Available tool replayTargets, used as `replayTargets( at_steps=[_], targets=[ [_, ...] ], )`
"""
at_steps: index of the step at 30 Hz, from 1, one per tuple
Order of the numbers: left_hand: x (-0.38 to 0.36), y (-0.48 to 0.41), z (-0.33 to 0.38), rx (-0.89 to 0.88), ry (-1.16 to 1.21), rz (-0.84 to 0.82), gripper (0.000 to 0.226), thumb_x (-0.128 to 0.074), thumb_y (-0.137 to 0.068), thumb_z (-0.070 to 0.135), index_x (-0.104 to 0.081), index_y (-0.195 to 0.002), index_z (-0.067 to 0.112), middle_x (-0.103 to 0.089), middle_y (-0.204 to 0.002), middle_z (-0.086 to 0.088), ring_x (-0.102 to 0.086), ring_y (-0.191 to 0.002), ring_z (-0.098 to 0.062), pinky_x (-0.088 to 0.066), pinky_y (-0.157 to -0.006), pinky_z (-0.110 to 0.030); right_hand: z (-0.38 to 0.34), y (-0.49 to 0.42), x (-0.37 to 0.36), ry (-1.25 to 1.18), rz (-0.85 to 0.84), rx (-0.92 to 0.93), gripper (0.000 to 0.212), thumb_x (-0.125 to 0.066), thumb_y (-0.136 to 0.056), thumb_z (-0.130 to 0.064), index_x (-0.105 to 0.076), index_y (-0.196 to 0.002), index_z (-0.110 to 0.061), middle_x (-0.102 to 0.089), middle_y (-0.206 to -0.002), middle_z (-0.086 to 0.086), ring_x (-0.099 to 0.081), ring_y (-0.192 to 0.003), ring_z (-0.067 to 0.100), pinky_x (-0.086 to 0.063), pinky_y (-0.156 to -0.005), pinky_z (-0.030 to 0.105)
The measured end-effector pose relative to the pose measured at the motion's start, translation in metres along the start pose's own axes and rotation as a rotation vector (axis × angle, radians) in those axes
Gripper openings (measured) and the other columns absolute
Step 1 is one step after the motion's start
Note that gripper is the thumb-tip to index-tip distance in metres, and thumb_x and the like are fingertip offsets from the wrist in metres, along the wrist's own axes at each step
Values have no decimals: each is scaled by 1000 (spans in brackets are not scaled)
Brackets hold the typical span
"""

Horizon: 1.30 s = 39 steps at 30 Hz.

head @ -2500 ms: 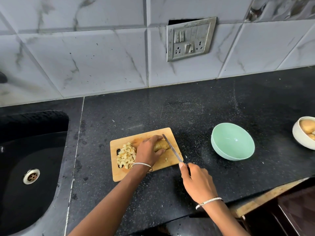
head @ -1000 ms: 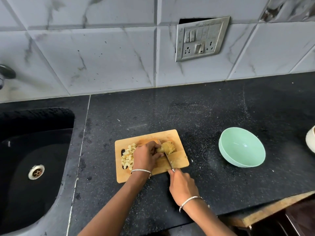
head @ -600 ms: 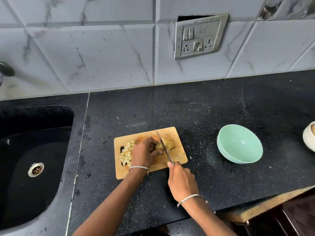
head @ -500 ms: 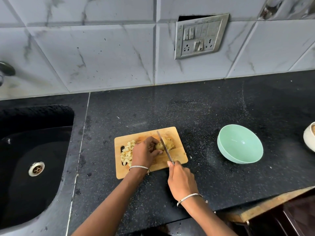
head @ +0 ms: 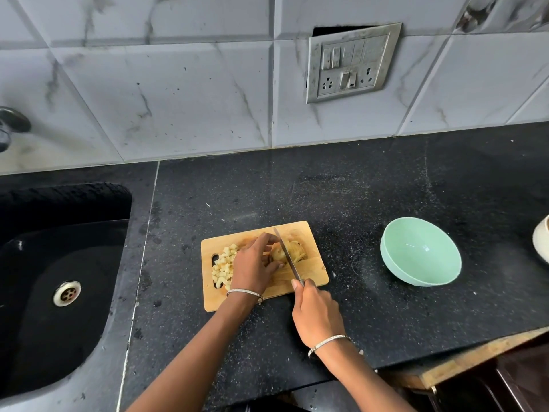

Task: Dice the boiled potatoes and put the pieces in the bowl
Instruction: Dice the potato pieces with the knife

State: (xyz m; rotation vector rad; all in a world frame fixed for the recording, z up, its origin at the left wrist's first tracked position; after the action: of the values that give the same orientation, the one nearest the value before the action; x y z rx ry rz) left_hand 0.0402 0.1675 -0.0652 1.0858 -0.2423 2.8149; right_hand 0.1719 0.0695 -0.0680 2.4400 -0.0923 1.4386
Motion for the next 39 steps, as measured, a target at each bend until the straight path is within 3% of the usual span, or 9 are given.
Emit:
replayTargets(
  at_steps=[14,19,22,24,26,30,39],
  targets=[
    [0,0,-2,21,47,-10,44,-83,-70,20,-56,-104,24,-65,-94,16,-63,-85,-1,-55,-76,-21,7,2,-6,-25,-39,-11,43,-23,-104,-47,-54,-103,-16,-66,-100,11,-63,-95,37,-39,-65,38],
    [-3,2,6,-69,-84,-31,51,-77,-76,20,-53,-117,36,-59,-114,10,-59,-98,-10,-54,-83,-36,11,-1,-16,-41,-82,-21,45,-23,-104,-47,-56,-103,-16,-67,-101,12,-64,-95,36,-46,-72,41],
    [-8,3,14,-145,-157,-79,47,-72,-80,17,-58,-121,36,-48,-138,8,-52,-114,-13,-44,-95,-30,11,-2,-18,-40,-76,-26,45,-24,-104,-47,-56,-105,-16,-67,-101,12,-64,-96,37,-47,-73,41],
    [-12,3,19,-173,-153,-120,42,-67,-82,15,-60,-118,34,-45,-144,8,-50,-119,-13,-39,-95,-27,12,-2,-19,-39,-76,-24,44,-24,-104,-47,-55,-104,-16,-67,-102,13,-63,-97,38,-45,-71,41],
    [-14,3,22,-176,-141,-136,41,-59,-81,14,-60,-117,32,-53,-138,7,-53,-116,-13,-42,-94,-27,12,-2,-19,-34,-75,-21,44,-24,-104,-47,-55,-104,-15,-66,-103,14,-63,-97,38,-40,-67,39],
    [-8,-2,26,-146,-162,-63,38,-61,-85,25,-56,-123,30,-66,-115,3,-62,-96,-18,-39,-74,-23,12,-2,-19,-32,-80,-23,43,-26,-104,-46,-56,-108,-15,-66,-105,15,-62,-99,39,-39,-68,40],
    [-13,-9,18,-105,-208,-64,33,-62,-90,38,-66,-120,26,-62,-129,-4,-54,-124,-15,-45,-93,-28,14,5,-9,-37,-90,-24,44,-26,-104,-47,-55,-111,-15,-65,-105,14,-61,-100,39,-43,-71,41]
  ],
)
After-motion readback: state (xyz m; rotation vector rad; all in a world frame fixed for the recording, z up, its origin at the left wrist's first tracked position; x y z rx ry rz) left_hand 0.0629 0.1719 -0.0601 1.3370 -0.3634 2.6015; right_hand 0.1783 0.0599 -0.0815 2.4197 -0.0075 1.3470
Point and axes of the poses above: each hand's wrist, its own y-axis away from the middle knuckle, its own x-axis out of the back of the hand, z = x × y, the point moved 10 cm from there along -y, towards the middle knuckle
